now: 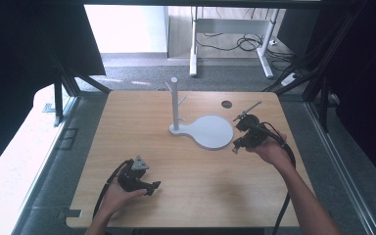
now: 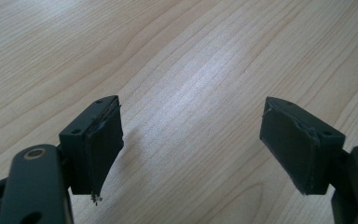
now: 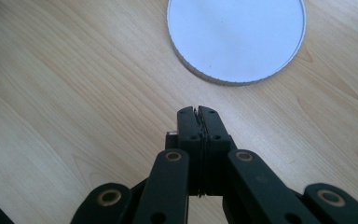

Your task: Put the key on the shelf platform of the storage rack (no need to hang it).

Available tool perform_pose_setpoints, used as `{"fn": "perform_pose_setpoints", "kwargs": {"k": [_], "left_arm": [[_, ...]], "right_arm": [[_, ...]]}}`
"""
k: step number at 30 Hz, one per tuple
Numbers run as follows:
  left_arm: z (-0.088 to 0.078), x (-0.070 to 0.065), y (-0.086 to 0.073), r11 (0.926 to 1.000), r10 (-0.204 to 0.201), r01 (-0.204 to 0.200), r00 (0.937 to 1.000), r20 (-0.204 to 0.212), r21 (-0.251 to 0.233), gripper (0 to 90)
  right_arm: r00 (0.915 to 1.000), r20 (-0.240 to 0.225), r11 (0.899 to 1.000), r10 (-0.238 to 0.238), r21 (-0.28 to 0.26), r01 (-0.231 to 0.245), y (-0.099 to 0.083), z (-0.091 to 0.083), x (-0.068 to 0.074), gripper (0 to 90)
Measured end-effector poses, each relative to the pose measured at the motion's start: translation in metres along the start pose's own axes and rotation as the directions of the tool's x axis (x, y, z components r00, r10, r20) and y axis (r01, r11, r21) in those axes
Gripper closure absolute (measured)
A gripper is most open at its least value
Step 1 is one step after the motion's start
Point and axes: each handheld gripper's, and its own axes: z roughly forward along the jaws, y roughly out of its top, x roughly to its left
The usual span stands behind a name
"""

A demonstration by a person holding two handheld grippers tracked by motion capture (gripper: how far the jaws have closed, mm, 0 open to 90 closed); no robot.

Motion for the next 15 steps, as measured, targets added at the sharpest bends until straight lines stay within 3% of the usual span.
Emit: {"fn": "perform_pose_setpoints", "kwargs": {"k": [15], "left_arm": [[-0.001,0.000,0.000,1.0000,-0.001,0.001,1.0000,-0.002,-0.004,21.5]], "right_arm": [[1.0000,-0.002,1.000,0.007,-0.001,-0.007,0.019,0.005,-0.005,89.5]]}}
